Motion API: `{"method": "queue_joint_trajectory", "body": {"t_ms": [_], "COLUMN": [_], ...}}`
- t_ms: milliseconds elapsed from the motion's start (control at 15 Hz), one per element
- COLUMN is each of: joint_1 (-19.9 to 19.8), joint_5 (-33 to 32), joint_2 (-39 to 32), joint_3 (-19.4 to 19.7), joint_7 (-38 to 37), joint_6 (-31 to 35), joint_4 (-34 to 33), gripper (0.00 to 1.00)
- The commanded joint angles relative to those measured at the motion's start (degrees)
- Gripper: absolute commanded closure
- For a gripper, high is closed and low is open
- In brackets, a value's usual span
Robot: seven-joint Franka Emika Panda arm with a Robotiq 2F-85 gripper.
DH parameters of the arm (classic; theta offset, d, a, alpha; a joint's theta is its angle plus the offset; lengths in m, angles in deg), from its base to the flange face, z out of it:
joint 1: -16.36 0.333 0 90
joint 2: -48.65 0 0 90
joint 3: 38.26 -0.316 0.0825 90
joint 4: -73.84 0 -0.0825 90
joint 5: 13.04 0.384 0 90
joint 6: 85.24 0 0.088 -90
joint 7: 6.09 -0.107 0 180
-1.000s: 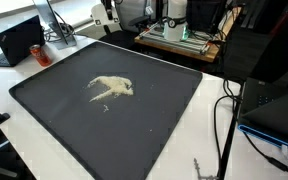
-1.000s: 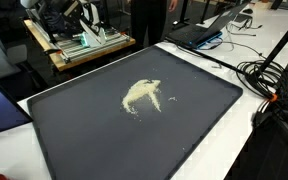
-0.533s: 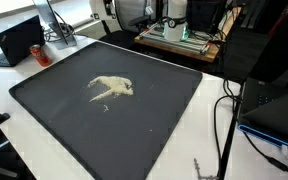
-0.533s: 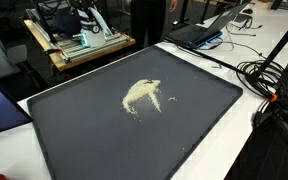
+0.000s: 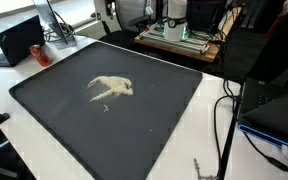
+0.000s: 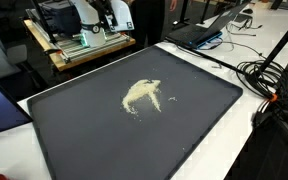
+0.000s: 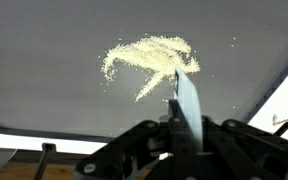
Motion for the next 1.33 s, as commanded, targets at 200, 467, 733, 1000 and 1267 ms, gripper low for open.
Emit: {"method": "queue_joint_trajectory", "body": {"t_ms": [200,467,733,1000,1267], "joint_1": [2.52,3.73,3.61,4.21,3.67], "joint_5": [-11.79,-14.38,-15.43,-16.93,-20.5], "joint_2": [-1.61,-2.72,-4.65,-8.48,-15.67], "joint_3": [-4.67,-4.14,-4.71,-7.21,-9.65], "joint_7": [-5.38,-7.3,-8.09,-11.58,-17.9], "joint_6": [12.73,13.11,14.31,15.69,17.97], "joint_4": [4.26,4.62,4.85,3.79,1.84], "gripper": [0.99,0.96,0.96,0.99,0.99]}}
